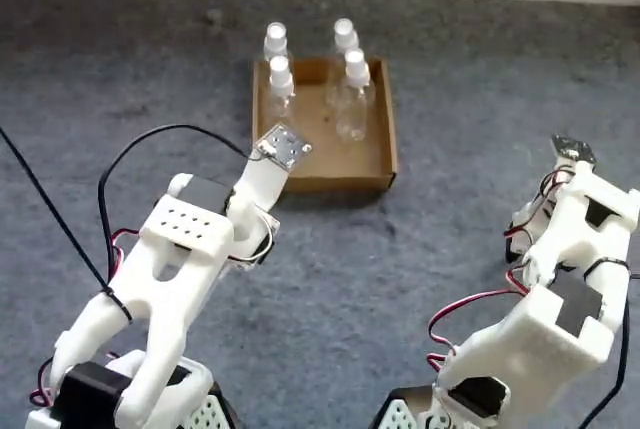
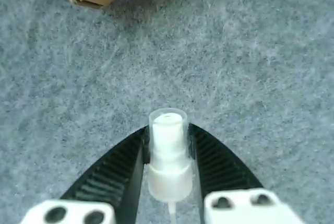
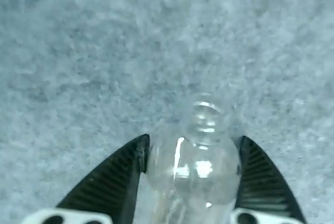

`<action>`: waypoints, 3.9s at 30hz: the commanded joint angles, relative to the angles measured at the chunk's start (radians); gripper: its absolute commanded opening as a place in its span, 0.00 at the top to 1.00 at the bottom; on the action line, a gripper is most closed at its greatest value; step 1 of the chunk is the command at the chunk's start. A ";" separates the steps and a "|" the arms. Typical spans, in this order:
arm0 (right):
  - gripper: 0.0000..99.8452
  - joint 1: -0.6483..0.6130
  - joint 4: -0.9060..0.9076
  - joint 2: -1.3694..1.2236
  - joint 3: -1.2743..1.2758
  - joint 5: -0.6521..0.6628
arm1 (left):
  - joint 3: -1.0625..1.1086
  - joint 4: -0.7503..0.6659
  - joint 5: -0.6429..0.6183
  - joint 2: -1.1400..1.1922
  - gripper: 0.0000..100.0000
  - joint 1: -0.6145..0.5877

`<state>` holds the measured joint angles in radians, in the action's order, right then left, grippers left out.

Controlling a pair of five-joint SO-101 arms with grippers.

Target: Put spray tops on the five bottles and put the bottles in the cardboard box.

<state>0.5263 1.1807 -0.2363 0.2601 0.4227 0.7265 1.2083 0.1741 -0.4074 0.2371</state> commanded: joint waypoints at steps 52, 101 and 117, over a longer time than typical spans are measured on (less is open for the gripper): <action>0.83 -0.022 0.091 0.007 -0.096 -0.008 | 0.035 -0.054 -0.003 -0.035 1.00 0.015; 1.00 -1.330 -0.292 1.170 0.567 -0.265 | -0.417 -0.103 -0.466 -0.832 1.00 -0.214; 1.00 -1.543 -0.530 1.179 0.782 -0.267 | 0.225 -0.489 -0.664 -1.311 1.00 -0.216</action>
<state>-1.0035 0.6790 0.9129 1.0503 0.1665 0.8753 0.7541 -0.4826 -1.6517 0.0376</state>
